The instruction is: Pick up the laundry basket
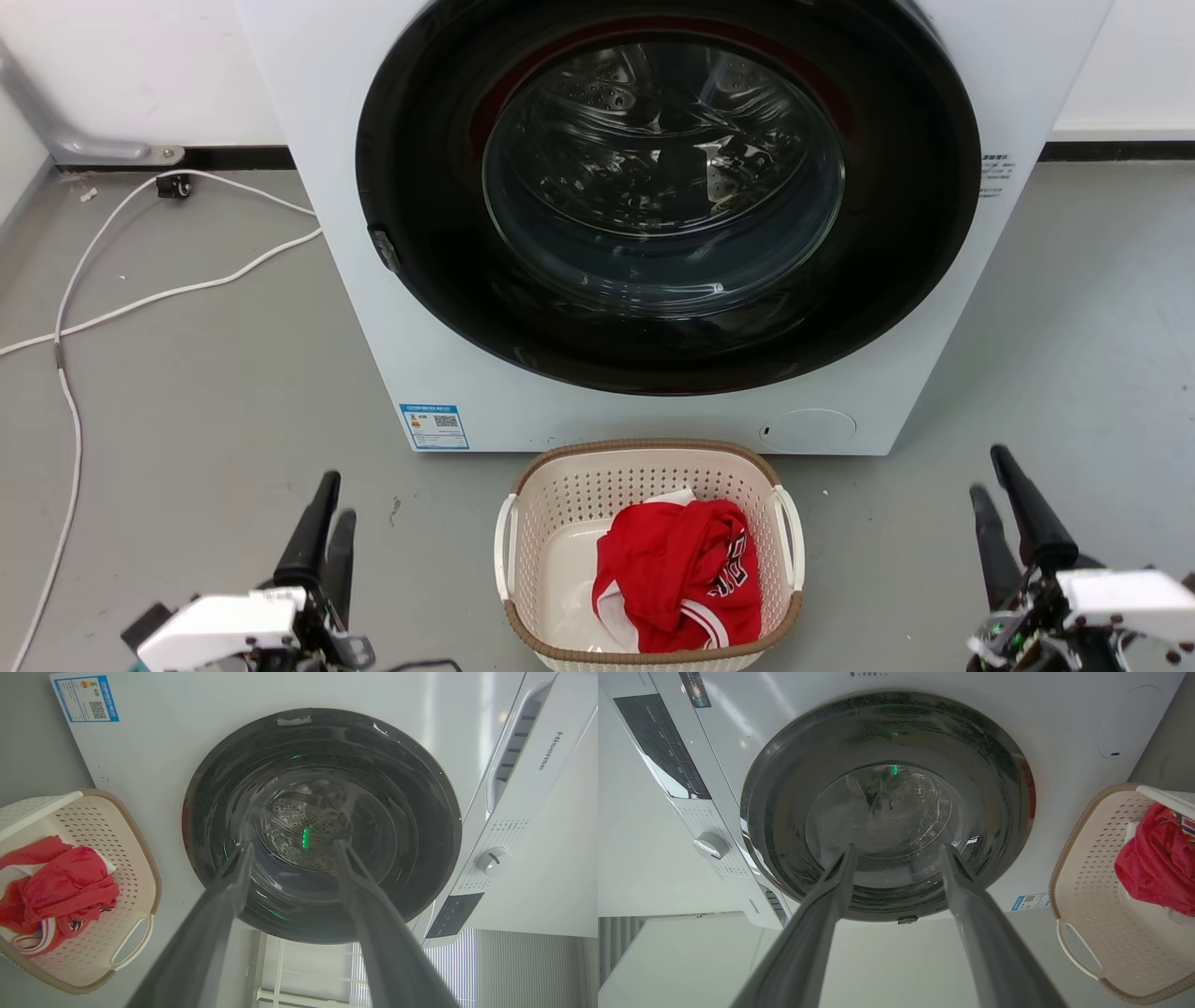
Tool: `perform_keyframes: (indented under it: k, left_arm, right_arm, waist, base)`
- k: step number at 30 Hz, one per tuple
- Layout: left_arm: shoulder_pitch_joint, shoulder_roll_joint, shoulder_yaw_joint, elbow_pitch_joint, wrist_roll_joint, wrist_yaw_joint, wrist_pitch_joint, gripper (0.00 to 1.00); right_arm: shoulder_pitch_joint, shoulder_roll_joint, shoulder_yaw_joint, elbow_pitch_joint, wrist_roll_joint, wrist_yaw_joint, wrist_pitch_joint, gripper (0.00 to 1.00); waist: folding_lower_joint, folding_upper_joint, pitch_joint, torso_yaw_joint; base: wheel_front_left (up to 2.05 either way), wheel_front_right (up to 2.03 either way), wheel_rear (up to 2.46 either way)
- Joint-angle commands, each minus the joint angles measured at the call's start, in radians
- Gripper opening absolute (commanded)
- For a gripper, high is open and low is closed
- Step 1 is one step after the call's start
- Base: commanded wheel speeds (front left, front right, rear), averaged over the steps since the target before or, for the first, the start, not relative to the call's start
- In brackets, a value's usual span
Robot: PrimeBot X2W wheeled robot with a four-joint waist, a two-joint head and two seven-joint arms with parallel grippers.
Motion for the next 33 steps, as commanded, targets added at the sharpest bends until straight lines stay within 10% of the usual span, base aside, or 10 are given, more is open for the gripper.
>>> perform_keyframes:
  k: [1,18,33]
  left_arm:
    - [0.000,0.000,-0.006,-0.006,0.001,0.000,-0.006,1.00]
    - [0.031,0.002,-0.022,-0.038,0.030,0.000,-0.084,1.00]
    - [0.034,0.003,0.078,-0.084,0.314,0.005,-0.145,1.00]
  right_arm:
    - [0.002,0.000,0.002,-0.007,-0.003,0.000,-0.007,1.00]
    - [0.027,0.000,-0.039,-0.032,-0.172,0.000,-0.085,1.00]
    - [0.039,0.000,-0.034,-0.149,-0.563,0.001,-0.146,1.00]
  waist:
    - [0.0000,0.0000,0.000,0.000]
    - [0.0000,0.0000,0.001,-0.001]
    - [0.0000,0.0000,0.003,-0.003]
  base:
    - [0.00,0.00,0.00]
    - [0.00,0.00,0.00]
    - [0.00,0.00,0.00]
